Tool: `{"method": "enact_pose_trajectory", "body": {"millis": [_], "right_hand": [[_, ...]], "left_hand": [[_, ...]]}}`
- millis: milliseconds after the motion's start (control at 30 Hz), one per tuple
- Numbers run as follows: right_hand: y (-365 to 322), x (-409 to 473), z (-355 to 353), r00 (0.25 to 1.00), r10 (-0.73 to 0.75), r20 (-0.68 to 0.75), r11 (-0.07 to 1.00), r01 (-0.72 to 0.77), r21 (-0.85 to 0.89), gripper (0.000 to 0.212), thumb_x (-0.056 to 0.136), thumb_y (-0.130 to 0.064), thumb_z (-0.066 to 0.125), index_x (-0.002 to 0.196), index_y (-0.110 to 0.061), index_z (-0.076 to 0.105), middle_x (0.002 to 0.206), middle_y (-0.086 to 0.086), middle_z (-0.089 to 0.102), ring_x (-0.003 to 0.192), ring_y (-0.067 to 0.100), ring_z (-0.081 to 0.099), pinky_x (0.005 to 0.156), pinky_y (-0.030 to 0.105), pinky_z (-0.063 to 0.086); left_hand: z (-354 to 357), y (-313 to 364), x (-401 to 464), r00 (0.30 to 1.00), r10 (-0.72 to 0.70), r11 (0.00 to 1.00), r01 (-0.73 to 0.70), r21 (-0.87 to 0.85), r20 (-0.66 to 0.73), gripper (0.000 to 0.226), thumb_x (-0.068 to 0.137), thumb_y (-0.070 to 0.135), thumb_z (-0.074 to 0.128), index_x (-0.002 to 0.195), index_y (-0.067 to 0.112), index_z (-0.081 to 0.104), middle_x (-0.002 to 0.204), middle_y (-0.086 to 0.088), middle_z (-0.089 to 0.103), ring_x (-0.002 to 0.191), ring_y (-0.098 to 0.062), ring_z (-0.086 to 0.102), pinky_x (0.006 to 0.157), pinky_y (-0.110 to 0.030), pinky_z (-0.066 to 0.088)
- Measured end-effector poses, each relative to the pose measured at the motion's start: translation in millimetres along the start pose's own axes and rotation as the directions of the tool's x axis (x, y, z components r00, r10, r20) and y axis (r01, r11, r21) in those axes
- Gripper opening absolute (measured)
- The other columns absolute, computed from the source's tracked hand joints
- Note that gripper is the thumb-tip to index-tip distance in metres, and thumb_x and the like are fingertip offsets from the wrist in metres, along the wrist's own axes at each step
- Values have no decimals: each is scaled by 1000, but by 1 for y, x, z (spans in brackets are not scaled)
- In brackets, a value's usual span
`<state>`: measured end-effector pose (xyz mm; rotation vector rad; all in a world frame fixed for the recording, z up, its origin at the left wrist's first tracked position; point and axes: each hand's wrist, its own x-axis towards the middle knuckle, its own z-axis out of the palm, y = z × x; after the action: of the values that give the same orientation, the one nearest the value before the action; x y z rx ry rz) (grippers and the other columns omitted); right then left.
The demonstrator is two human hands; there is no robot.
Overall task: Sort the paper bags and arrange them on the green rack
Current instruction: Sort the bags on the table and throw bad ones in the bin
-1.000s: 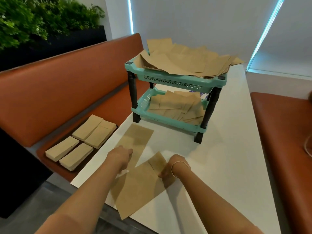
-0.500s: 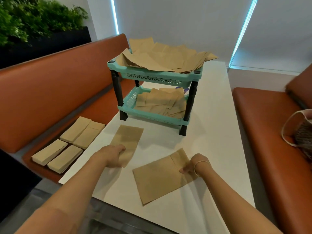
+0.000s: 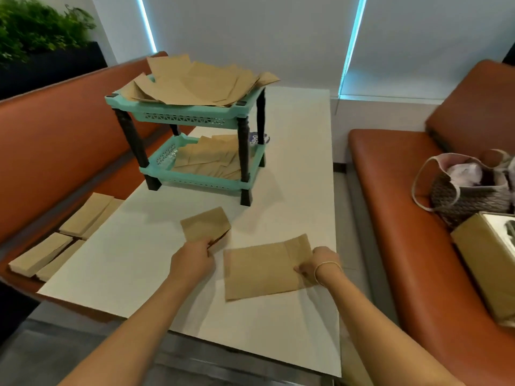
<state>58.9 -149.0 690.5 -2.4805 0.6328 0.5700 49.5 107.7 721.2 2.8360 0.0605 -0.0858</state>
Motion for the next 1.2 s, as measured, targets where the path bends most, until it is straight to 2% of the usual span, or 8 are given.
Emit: {"method": "enact_pose_trajectory", "body": {"millis": [133, 267, 533, 667, 767, 900, 1033, 1200], "right_hand": [[75, 13, -34, 991, 55, -122, 983, -33, 181, 36, 85, -27, 63, 113, -5, 62, 115, 13, 63, 106, 31, 59, 87, 33, 49], [173, 25, -57, 948, 226, -225, 932, -143, 333, 27, 87, -27, 50, 107, -10, 61, 111, 15, 64, 99, 34, 60, 74, 32, 47], [305, 14, -21, 962, 246, -115, 962, -228, 152, 38, 88, -8, 41, 116, -22, 63, 113, 13, 64, 100, 32, 59, 83, 34, 48], [326, 19, 10, 980, 199, 27, 979, -198, -40, 44, 91, -8, 35, 122, -27, 60, 122, 9, 61, 108, 28, 59, 91, 35, 48], [329, 24, 28, 983, 166, 79, 977, -152, -152, 45, 94, -7, 31, 128, -25, 55, 123, 8, 60, 110, 26, 59, 91, 34, 47], [326, 33, 43, 981, 145, 133, 971, -115, -210, 44, 96, -9, 31, 133, -25, 49, 128, 8, 56, 115, 25, 56, 93, 33, 46], [322, 40, 49, 974, 160, 159, 973, -129, -189, 40, 93, -14, 40, 129, -26, 51, 126, 7, 57, 113, 25, 57, 90, 33, 48], [318, 47, 42, 965, 165, 203, 983, -177, 41, 40, 86, -24, 57, 125, -24, 57, 124, 6, 59, 110, 23, 58, 90, 30, 49]], "left_hand": [[16, 93, -31, 982, 158, 969, -174, -176, -102, 12, 90, 16, 46, 92, 13, 58, 71, -2, 56, 65, -21, 49, 49, -26, 33], [33, 172, -49, 939, 311, 896, -341, -284, -147, 11, 92, 17, 48, 82, 17, 50, 62, 1, 48, 54, -15, 42, 46, -21, 29], [81, 269, -59, 921, 383, 829, -375, -415, -67, 10, 93, 17, 50, 85, 12, 53, 68, -3, 55, 61, -20, 52, 56, -27, 40], [104, 288, -64, 919, 394, 839, -365, -404, -11, 15, 94, 21, 49, 100, 11, 58, 84, -4, 63, 77, -19, 59, 68, -33, 52], [117, 291, -68, 919, 393, 862, -359, -358, 26, 9, 96, 21, 48, 90, 15, 52, 76, 4, 54, 69, -12, 53, 57, -19, 41], [130, 288, -69, 929, 360, 881, -309, -358, 82, 16, 96, 19, 48, 101, 8, 58, 78, 3, 56, 73, -16, 55, 55, -16, 37], [137, 282, -67, 933, 336, 888, -268, -375, 128, 16, 96, 19, 49, 105, 11, 59, 78, 9, 52, 69, -7, 52, 55, -9, 33], [140, 279, -63, 937, 307, 875, -210, -436, 165, 14, 95, 19, 50, 106, 17, 59, 80, 12, 53, 68, 0, 49, 57, -6, 40]]}}
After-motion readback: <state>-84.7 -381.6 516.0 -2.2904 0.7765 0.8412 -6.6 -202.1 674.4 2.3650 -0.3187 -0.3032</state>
